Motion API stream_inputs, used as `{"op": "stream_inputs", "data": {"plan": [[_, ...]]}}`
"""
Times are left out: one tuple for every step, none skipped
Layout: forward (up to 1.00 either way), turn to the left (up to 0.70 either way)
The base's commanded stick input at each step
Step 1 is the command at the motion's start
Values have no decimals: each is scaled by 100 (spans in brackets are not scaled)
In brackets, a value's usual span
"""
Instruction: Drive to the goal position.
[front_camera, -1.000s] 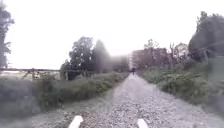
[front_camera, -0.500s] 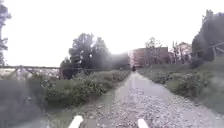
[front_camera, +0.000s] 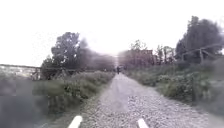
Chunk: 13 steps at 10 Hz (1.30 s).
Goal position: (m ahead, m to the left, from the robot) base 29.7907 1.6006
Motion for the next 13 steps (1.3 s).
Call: {"op": "stream_inputs", "data": {"plan": [[100,-5],[100,-22],[100,-39],[100,-40],[100,-27],[100,0],[100,0],[100,0],[100,0],[100,0],[100,0],[100,0],[100,0]]}}
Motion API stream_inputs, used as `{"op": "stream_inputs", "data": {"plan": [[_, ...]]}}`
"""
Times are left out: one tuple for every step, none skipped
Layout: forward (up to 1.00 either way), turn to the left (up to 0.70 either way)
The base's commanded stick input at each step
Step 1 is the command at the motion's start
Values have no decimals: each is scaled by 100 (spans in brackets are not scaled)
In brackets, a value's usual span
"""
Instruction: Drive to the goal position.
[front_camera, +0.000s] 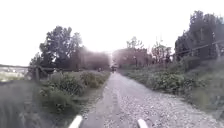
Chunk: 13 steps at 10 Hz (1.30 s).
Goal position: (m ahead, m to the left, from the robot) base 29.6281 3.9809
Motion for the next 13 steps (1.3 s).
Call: {"op": "stream_inputs", "data": {"plan": [[100,0],[100,0],[100,0],[100,0],[100,0],[100,0],[100,0],[100,0],[100,0],[100,0],[100,0],[100,0],[100,-36]]}}
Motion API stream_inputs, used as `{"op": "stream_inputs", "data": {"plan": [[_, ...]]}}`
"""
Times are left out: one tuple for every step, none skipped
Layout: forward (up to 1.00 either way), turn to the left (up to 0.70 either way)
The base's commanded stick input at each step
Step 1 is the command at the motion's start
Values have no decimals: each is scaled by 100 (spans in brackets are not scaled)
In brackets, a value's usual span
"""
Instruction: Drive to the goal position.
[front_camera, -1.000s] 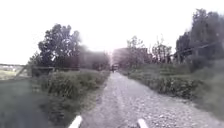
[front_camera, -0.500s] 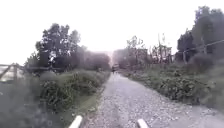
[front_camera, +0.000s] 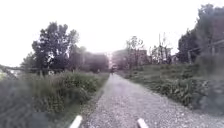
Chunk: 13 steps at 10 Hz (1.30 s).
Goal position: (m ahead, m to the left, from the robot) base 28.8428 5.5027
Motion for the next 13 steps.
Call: {"op": "stream_inputs", "data": {"plan": [[100,-39],[100,-13],[100,0],[100,0],[100,0],[100,0],[100,0],[100,0],[100,0],[100,0],[100,0],[100,0],[100,0]]}}
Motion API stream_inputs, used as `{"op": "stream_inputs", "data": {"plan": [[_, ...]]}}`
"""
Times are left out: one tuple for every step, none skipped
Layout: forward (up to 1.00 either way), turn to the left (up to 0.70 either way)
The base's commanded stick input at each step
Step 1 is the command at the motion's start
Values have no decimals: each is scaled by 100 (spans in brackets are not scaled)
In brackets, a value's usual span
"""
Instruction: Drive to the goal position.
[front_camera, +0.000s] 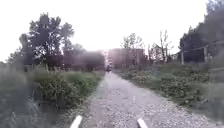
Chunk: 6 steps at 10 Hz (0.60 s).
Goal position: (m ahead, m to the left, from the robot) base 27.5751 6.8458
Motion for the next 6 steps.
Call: {"op": "stream_inputs", "data": {"plan": [[100,0],[100,0],[100,0],[100,0],[100,0],[100,0]]}}
